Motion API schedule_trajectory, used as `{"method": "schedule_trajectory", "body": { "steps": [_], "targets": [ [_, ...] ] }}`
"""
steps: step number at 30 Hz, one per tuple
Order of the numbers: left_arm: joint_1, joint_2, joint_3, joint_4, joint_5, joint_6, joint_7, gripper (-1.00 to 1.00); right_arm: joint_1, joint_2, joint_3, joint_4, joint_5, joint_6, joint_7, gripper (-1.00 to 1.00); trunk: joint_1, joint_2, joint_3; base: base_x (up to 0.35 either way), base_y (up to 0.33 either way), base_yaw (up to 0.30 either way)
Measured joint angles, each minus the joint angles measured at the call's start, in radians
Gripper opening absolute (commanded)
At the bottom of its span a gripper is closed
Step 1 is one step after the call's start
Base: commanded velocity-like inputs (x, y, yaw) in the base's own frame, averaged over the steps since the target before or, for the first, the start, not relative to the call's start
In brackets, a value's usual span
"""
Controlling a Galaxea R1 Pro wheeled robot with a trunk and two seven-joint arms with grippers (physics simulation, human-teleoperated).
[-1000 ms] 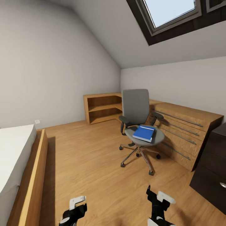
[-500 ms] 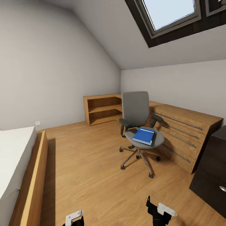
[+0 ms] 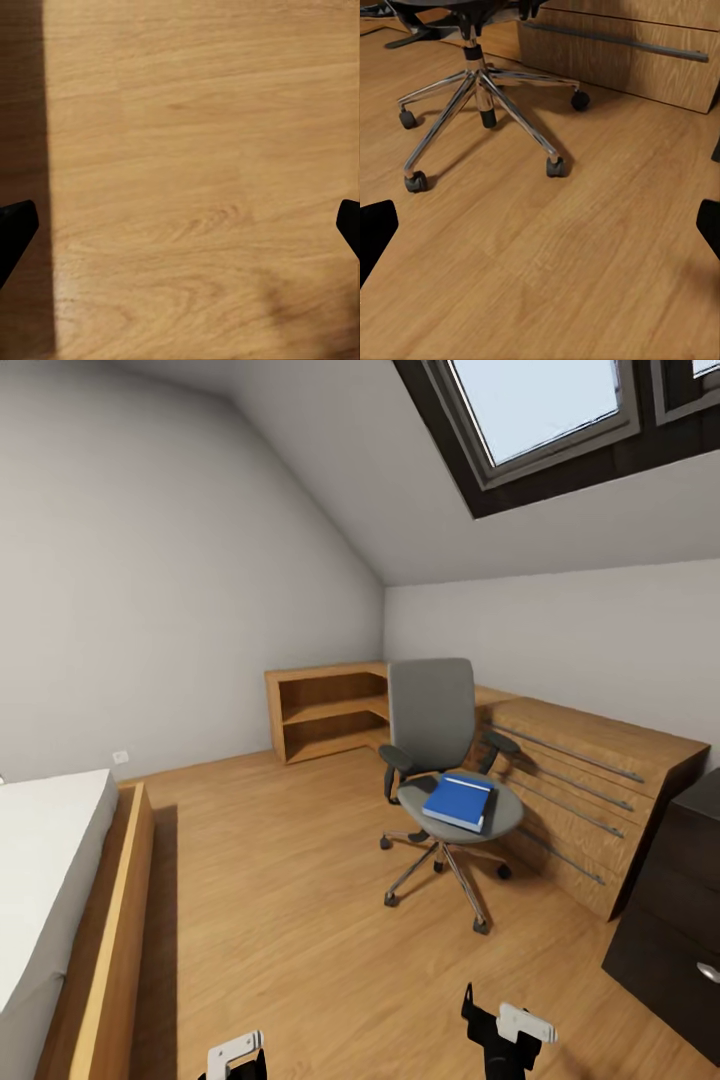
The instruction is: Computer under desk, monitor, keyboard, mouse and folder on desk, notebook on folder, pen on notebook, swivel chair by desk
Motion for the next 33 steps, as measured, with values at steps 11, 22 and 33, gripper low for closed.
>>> {"method": "schedule_trajectory", "body": {
  "steps": [11,22,33],
  "targets": [
    [0.000,-0.001,0.000,0.000,0.000,-0.002,0.000,1.00,0.000,0.004,0.000,0.000,0.001,0.001,0.000,1.00,-0.042,0.077,0.034,0.000,0.000,0.000],
    [0.000,-0.003,0.000,0.000,0.000,-0.003,0.002,1.00,0.000,0.003,0.000,0.000,0.003,-0.001,0.000,1.00,-0.084,0.154,0.069,0.000,0.000,0.000],
    [0.000,-0.002,0.001,0.060,0.001,-0.001,0.002,1.00,0.000,0.007,0.000,0.001,0.001,0.001,-0.001,1.00,-0.127,0.231,0.102,0.000,0.000,-0.032]
  ]
}}
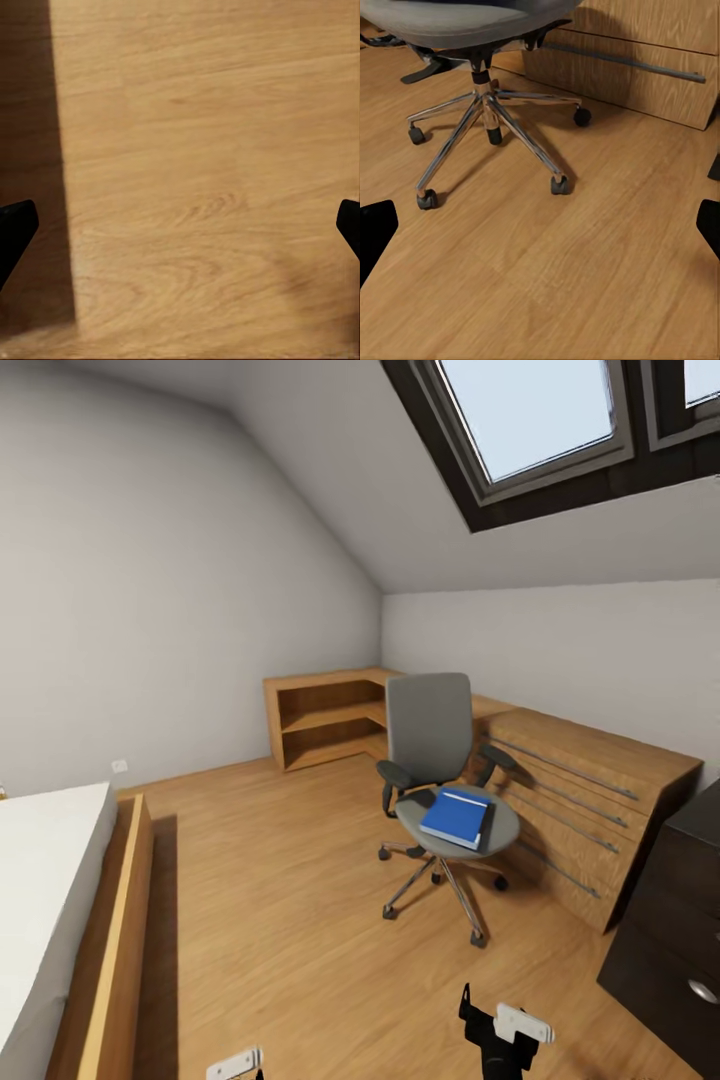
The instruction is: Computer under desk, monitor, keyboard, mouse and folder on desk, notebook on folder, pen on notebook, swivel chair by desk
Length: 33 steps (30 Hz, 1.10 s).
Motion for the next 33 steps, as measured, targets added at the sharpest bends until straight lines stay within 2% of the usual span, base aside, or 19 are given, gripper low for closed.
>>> {"method": "schedule_trajectory", "body": {
  "steps": [5,8,19,25,33],
  "targets": [
    [0.000,0.015,0.000,0.111,-0.002,-0.012,0.000,1.00,0.000,0.002,0.000,0.001,0.000,0.000,0.000,1.00,-0.019,0.035,0.012,0.000,0.000,-0.128],
    [0.000,0.025,0.001,0.136,-0.001,-0.047,0.002,1.00,0.000,0.012,0.001,0.001,0.000,0.001,0.000,1.00,-0.031,0.056,0.021,0.000,0.000,-0.027],
    [0.001,0.030,0.001,0.143,0.001,-0.060,0.003,1.00,0.005,0.020,0.000,0.001,0.000,0.000,0.001,1.00,-0.073,0.133,0.055,0.007,0.000,-0.014],
    [0.000,0.031,0.001,0.143,0.001,-0.061,0.004,1.00,0.006,0.020,0.000,0.001,0.000,0.003,0.002,1.00,-0.096,0.175,0.074,-0.032,0.021,-0.194],
    [0.000,0.032,0.001,0.143,0.002,-0.062,0.004,1.00,0.005,0.020,0.000,0.001,0.000,0.006,0.004,1.00,-0.126,0.231,0.098,-0.211,0.158,-0.263]
  ]
}}
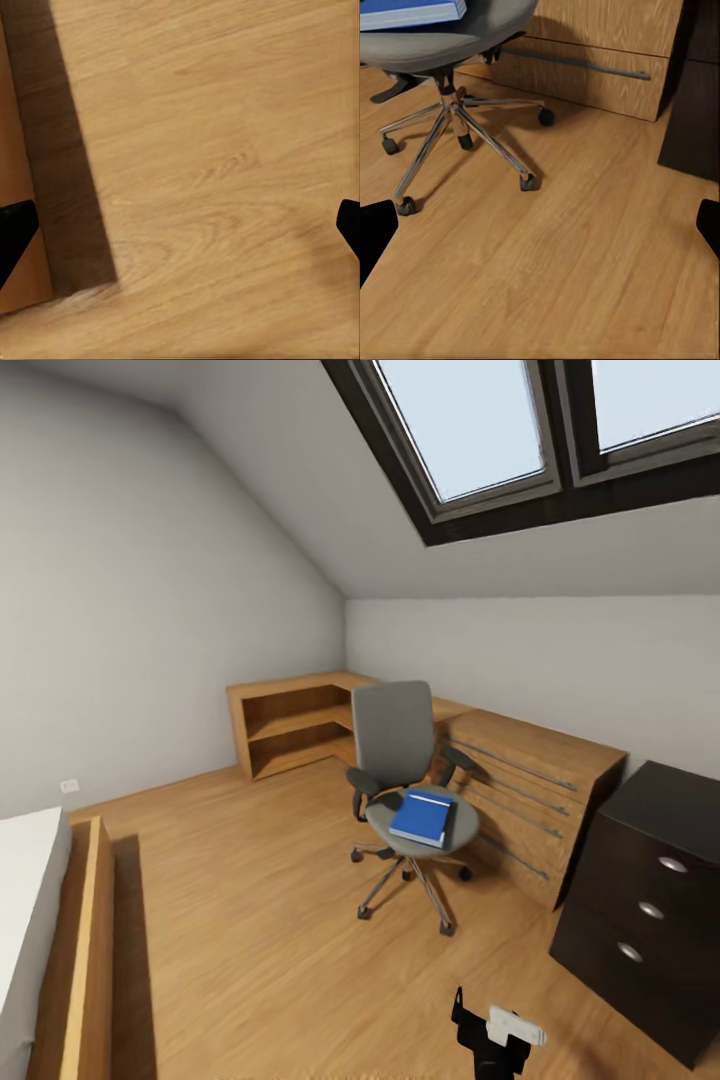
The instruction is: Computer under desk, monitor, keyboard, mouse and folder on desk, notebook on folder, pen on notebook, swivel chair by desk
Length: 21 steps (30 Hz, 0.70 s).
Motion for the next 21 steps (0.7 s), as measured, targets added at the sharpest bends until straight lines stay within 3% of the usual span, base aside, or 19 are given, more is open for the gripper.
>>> {"method": "schedule_trajectory", "body": {
  "steps": [10,17,21],
  "targets": [
    [0.001,0.000,0.001,0.001,0.000,-0.002,0.000,1.00,0.000,0.000,0.000,0.000,0.000,0.000,0.026,1.00,-0.038,0.070,0.027,-0.254,0.194,-0.280],
    [0.000,-0.001,0.001,0.001,0.001,-0.001,0.000,1.00,0.001,0.000,0.001,0.000,0.000,0.017,0.029,1.00,-0.066,0.119,0.044,-0.045,0.021,-0.274],
    [0.000,-0.001,0.001,0.001,0.001,-0.003,0.000,1.00,0.001,0.000,0.001,0.000,0.000,0.026,0.029,1.00,-0.080,0.147,0.053,-0.248,0.002,-0.263]
  ]
}}
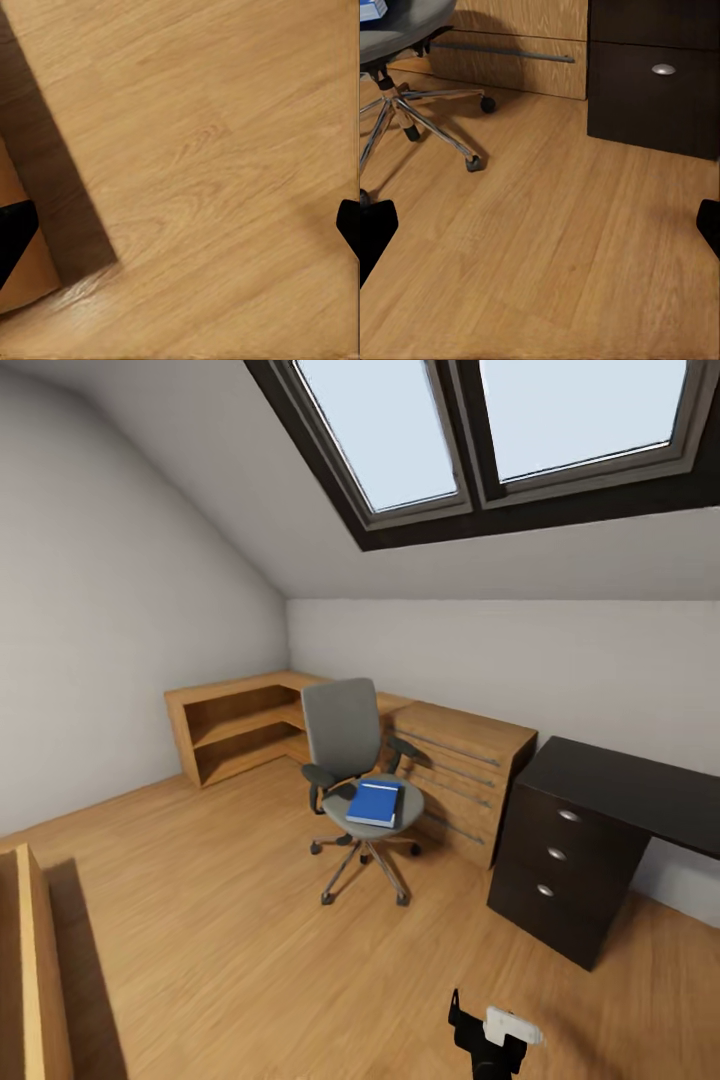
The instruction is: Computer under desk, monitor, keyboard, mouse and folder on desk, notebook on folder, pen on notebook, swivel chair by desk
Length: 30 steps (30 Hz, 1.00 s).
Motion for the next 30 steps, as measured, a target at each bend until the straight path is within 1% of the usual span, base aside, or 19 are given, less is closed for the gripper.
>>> {"method": "schedule_trajectory", "body": {
  "steps": [7,14,25,30],
  "targets": [
    [0.000,0.000,0.000,0.001,0.000,-0.001,0.000,1.00,0.000,0.000,0.002,0.000,0.000,0.002,0.000,1.00,-0.027,0.049,0.015,-0.319,0.000,-0.243],
    [0.000,-0.002,-0.001,0.006,0.000,-0.019,0.000,1.00,0.000,0.001,0.003,0.000,-0.001,0.002,0.000,1.00,-0.054,0.098,0.029,-0.334,0.000,-0.225],
    [0.000,-0.005,-0.001,0.016,-0.001,-0.022,-0.001,1.00,0.000,0.006,0.004,0.000,-0.001,0.002,0.002,1.00,-0.096,0.175,0.051,-0.336,0.001,-0.212],
    [0.000,-0.002,-0.001,0.016,0.000,-0.022,-0.001,1.00,0.000,0.005,0.004,0.000,-0.001,0.002,0.041,1.00,-0.115,0.210,0.061,-0.336,0.052,-0.222]
  ]
}}
